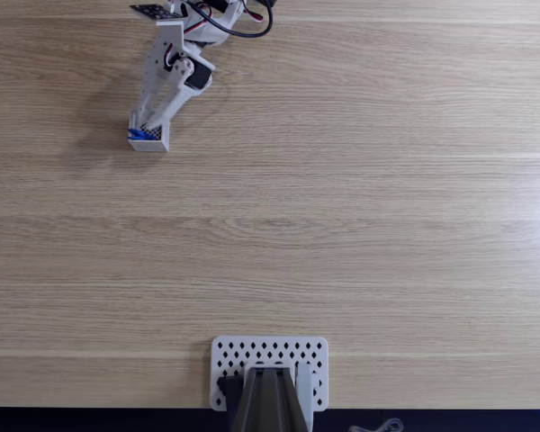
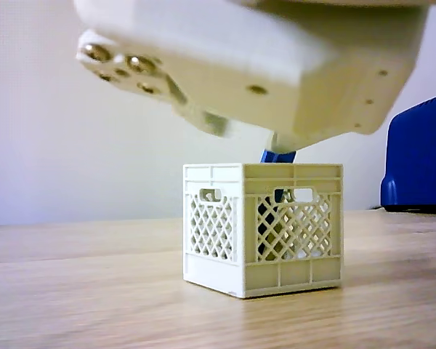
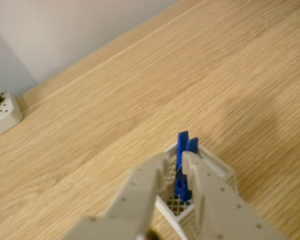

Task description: Grasp a peg and put it in the crate.

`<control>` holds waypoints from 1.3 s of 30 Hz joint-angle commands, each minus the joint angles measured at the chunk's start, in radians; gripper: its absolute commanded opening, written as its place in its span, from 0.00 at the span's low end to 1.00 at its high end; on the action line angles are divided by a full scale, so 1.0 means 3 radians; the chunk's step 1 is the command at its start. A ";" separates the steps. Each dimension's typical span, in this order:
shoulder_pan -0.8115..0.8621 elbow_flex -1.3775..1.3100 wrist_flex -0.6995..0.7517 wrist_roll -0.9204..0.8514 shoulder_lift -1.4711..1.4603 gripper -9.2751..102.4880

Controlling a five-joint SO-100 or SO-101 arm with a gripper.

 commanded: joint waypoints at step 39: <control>-0.1877 0.1442 0.4955 0.3830 0.6059 0.08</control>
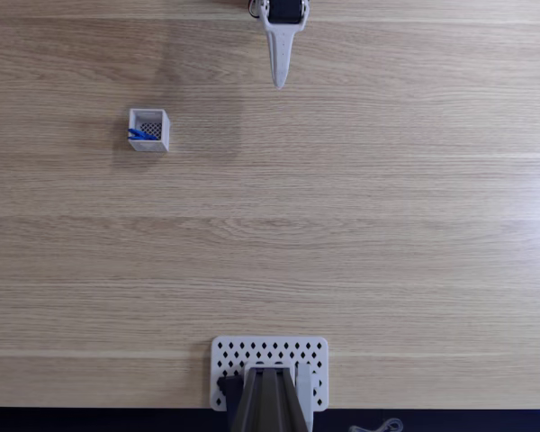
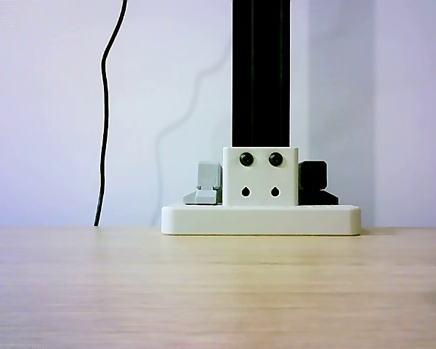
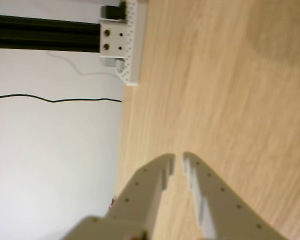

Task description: Grasp a peg and put it in the crate.

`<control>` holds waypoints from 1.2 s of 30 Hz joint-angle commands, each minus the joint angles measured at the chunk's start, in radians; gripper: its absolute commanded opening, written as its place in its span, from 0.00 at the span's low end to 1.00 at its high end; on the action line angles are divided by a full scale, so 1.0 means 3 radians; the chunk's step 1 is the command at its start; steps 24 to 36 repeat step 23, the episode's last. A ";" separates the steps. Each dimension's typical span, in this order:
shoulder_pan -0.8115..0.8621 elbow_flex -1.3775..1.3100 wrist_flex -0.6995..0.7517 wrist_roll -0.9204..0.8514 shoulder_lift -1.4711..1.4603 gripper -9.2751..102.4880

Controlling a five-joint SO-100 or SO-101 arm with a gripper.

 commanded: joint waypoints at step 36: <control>0.0148 0.0010 0.1140 0.0317 0.0670 0.08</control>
